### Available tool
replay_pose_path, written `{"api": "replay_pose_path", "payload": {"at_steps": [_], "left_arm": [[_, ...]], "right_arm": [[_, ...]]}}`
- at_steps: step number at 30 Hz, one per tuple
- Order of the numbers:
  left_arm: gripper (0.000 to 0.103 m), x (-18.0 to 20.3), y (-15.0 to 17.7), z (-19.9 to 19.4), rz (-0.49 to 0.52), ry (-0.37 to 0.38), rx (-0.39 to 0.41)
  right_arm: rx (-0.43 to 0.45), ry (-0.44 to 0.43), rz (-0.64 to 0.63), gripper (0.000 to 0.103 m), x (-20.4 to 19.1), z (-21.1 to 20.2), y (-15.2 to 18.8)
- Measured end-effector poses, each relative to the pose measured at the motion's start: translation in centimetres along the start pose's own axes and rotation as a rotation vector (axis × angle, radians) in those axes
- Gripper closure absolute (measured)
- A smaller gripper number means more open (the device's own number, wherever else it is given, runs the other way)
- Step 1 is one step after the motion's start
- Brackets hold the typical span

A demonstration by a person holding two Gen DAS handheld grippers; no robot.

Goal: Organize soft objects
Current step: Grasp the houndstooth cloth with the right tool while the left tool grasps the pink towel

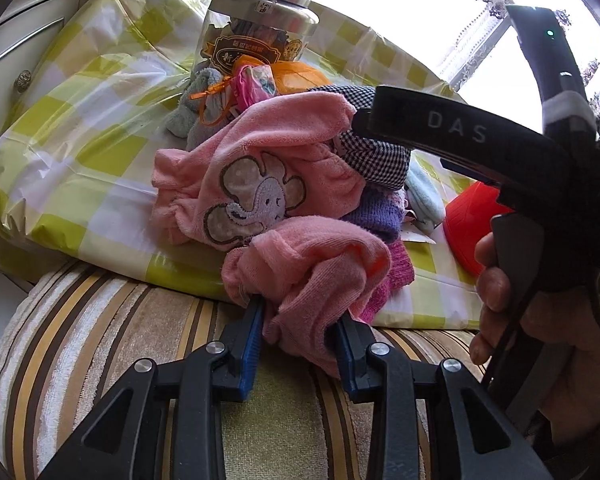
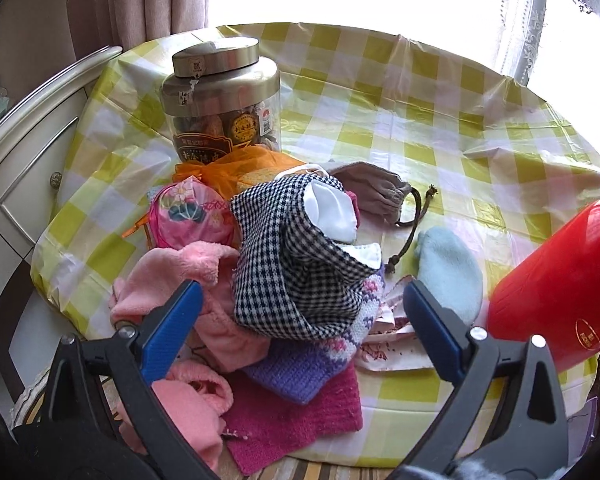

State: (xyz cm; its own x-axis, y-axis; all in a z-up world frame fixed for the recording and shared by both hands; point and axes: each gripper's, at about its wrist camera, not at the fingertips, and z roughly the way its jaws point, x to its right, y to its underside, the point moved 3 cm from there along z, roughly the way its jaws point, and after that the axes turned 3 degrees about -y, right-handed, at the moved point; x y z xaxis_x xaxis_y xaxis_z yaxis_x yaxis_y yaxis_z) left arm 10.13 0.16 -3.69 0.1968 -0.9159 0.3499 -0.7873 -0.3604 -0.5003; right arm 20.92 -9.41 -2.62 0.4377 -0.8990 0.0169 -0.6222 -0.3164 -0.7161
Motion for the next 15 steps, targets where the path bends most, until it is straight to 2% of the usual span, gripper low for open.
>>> {"api": "replay_pose_path", "payload": {"at_steps": [3, 5, 8, 11, 15], "left_arm": [[0.069, 0.1, 0.0, 0.1, 0.003, -0.004, -0.002], [0.069, 0.1, -0.1, 0.2, 0.005, -0.007, -0.005], [0.069, 0.3, -0.1, 0.3, 0.013, -0.016, -0.003], [0.069, 0.4, -0.1, 0.3, 0.019, -0.023, 0.002], [0.072, 0.7, 0.0, 0.0, 0.028, -0.038, 0.015]], "right_arm": [[-0.013, 0.007, -0.004, 0.020, 0.2, 0.9, 0.2], [-0.034, -0.001, 0.001, 0.039, 0.4, 1.6, 0.6], [-0.051, -0.015, 0.014, 0.054, 0.8, 2.0, 1.0], [-0.041, -0.022, 0.012, 0.063, 0.7, 1.6, 1.1], [-0.024, -0.028, 0.013, 0.070, 0.5, 0.6, 1.3]]}}
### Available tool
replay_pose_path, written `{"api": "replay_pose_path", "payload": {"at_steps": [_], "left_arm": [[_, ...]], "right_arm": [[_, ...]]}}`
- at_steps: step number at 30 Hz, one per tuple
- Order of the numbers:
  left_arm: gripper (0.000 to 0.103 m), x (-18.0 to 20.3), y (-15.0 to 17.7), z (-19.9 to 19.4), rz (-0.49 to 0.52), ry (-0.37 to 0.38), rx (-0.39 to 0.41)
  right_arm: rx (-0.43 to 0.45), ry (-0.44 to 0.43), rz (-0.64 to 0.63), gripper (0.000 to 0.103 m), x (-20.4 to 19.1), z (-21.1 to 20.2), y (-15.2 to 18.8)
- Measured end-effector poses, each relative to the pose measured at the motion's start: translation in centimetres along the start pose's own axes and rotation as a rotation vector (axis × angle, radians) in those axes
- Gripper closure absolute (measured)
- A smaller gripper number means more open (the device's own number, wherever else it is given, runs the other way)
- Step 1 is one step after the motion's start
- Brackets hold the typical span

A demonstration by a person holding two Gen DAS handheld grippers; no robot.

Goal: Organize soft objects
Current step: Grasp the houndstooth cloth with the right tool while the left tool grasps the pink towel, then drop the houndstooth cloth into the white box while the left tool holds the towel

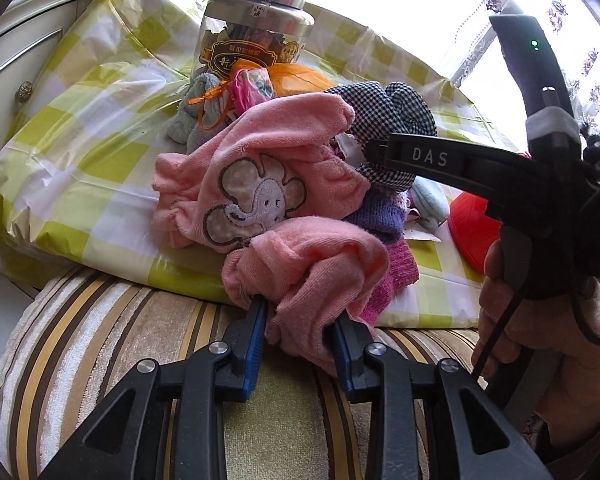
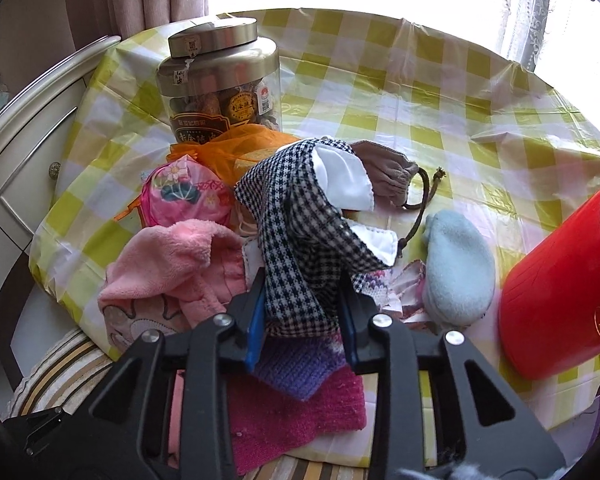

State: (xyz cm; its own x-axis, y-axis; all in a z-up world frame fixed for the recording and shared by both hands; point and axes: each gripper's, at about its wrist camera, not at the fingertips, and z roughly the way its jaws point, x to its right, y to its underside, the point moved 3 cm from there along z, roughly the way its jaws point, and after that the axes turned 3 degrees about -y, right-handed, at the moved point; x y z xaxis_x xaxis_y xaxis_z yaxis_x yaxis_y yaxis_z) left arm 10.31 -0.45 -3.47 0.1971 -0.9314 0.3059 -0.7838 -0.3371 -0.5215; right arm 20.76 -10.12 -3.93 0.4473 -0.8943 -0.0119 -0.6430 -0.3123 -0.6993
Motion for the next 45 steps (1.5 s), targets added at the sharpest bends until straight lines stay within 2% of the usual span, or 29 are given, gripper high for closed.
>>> {"api": "replay_pose_path", "payload": {"at_steps": [5, 13, 24, 35, 45], "left_arm": [[0.078, 0.3, 0.0, -0.5, 0.017, -0.017, 0.028], [0.087, 1.2, 0.0, -2.3, 0.058, -0.029, 0.106], [0.089, 3.4, 0.4, -4.9, 0.120, -0.017, 0.170], [0.089, 8.9, 1.3, -7.5, 0.238, 0.088, 0.220], [0.089, 16.9, 3.2, -9.2, 0.398, 0.243, 0.214]], "right_arm": [[0.017, -0.006, 0.009, 0.075, 0.1, -1.6, 0.5], [0.045, -0.007, 0.030, 0.076, 0.6, -4.6, 1.7], [0.081, 0.017, 0.088, 0.076, 3.2, -9.1, 4.3], [0.110, 0.091, 0.179, 0.076, 8.3, -14.3, 8.1], [0.122, 0.230, 0.271, 0.076, 14.3, -19.6, 13.1]]}}
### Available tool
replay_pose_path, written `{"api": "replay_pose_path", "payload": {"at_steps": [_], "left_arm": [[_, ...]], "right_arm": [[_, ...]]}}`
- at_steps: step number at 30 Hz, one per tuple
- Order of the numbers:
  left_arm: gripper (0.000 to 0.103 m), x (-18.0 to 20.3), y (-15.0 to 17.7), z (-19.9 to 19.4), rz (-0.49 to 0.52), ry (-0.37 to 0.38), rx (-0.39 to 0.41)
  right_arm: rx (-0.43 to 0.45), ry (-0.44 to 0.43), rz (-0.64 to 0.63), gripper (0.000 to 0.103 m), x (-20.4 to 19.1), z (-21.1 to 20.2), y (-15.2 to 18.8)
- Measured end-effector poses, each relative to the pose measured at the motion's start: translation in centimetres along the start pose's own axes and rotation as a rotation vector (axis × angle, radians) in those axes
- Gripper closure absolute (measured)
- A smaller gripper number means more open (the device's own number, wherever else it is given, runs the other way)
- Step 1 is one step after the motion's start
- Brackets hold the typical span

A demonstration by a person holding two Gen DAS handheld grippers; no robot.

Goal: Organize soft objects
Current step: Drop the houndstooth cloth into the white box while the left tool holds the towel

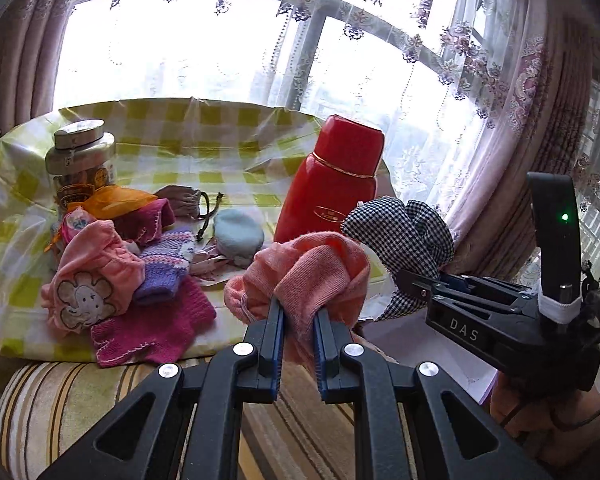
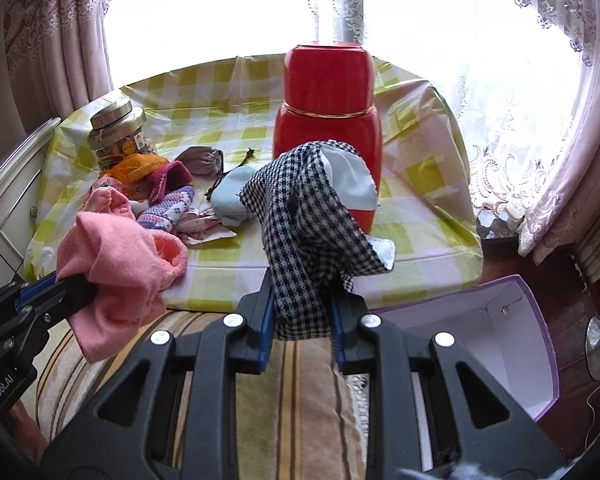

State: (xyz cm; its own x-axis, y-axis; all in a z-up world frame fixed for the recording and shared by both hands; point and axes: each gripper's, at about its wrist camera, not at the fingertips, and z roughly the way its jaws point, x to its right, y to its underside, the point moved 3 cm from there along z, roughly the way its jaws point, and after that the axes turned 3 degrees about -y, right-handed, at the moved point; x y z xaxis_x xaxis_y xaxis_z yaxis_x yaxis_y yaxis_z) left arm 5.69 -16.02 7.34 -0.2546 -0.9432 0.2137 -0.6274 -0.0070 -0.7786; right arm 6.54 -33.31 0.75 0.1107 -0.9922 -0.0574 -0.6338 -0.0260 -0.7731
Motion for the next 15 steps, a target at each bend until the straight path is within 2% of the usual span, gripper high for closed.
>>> {"api": "replay_pose_path", "payload": {"at_steps": [12, 15], "left_arm": [[0.089, 9.2, 0.5, 0.7, 0.156, 0.188, -0.049], [0.082, 11.0, 1.0, 0.8, 0.191, 0.245, -0.072]], "right_arm": [[-0.008, 0.153, 0.128, 0.074, 10.0, -3.9, 4.3], [-0.003, 0.192, 0.156, 0.069, 12.1, -4.6, 5.2]]}}
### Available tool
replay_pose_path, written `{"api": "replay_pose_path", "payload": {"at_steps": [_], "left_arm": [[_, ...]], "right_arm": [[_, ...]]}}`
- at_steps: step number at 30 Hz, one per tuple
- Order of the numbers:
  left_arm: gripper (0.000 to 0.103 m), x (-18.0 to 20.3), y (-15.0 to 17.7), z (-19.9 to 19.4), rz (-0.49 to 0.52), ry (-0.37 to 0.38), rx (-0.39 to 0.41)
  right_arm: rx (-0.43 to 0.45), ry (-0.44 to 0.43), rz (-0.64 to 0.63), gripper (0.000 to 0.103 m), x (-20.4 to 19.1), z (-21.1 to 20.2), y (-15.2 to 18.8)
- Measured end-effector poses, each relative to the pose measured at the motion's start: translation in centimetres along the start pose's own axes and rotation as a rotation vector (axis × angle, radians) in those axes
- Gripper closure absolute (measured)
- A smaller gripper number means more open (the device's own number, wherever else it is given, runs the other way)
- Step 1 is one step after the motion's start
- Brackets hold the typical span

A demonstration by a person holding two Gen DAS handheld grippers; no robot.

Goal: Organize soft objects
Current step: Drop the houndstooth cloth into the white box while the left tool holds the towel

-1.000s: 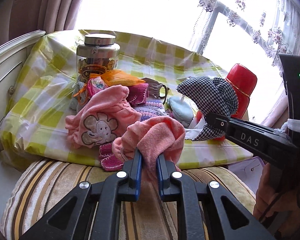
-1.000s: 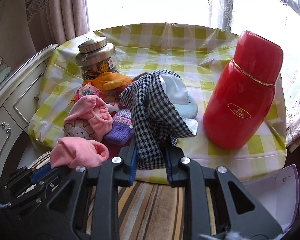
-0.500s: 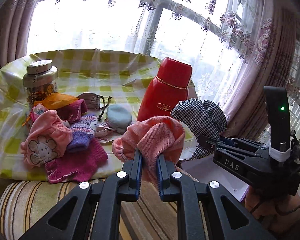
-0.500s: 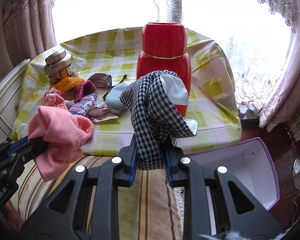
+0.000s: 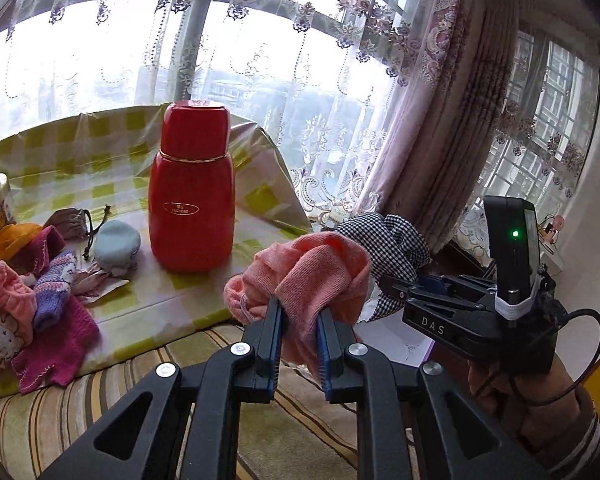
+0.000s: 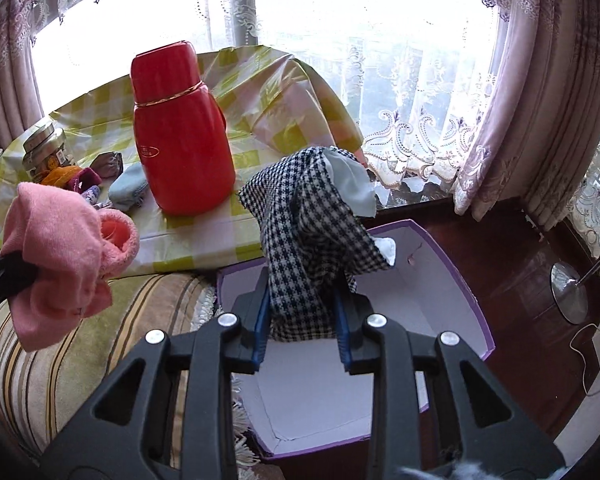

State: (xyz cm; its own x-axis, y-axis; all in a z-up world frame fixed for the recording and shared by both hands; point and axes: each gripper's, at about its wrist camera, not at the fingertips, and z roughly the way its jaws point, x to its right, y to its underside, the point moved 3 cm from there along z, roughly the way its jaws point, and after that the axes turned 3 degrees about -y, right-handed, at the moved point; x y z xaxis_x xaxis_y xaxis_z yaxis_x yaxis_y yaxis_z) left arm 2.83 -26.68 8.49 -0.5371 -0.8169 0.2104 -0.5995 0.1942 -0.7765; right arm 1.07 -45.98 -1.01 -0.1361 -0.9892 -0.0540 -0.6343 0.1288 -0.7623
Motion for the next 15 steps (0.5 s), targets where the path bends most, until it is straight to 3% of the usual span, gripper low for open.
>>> {"api": "replay_pose_path", "payload": {"at_steps": [4, 5, 10, 12, 15], "left_arm": [[0.025, 1.2, 0.4, 0.1, 0.031, 0.012, -0.004], [0.019, 1.2, 0.5, -0.1, 0.035, 0.003, 0.008], [0.019, 0.5, 0.7, -0.4, 0.040, -0.057, 0.025], [0.019, 0.3, 1.0, -0.6, 0.059, -0.047, 0.032], [0.019, -0.7, 1.6, -0.9, 0.056, -0.056, 0.010]], "right_arm": [[-0.022, 0.044, 0.064, 0.052, 2.6, -0.2, 0.6], [-0.027, 0.043, 0.084, 0.051, 3.2, -0.2, 0.8], [-0.019, 0.027, 0.111, 0.051, 4.0, -0.1, 0.9], [0.000, 0.032, 0.092, 0.050, 3.6, -0.5, 0.9], [0.030, 0.041, 0.051, 0.039, 2.6, -1.0, 0.7]]}}
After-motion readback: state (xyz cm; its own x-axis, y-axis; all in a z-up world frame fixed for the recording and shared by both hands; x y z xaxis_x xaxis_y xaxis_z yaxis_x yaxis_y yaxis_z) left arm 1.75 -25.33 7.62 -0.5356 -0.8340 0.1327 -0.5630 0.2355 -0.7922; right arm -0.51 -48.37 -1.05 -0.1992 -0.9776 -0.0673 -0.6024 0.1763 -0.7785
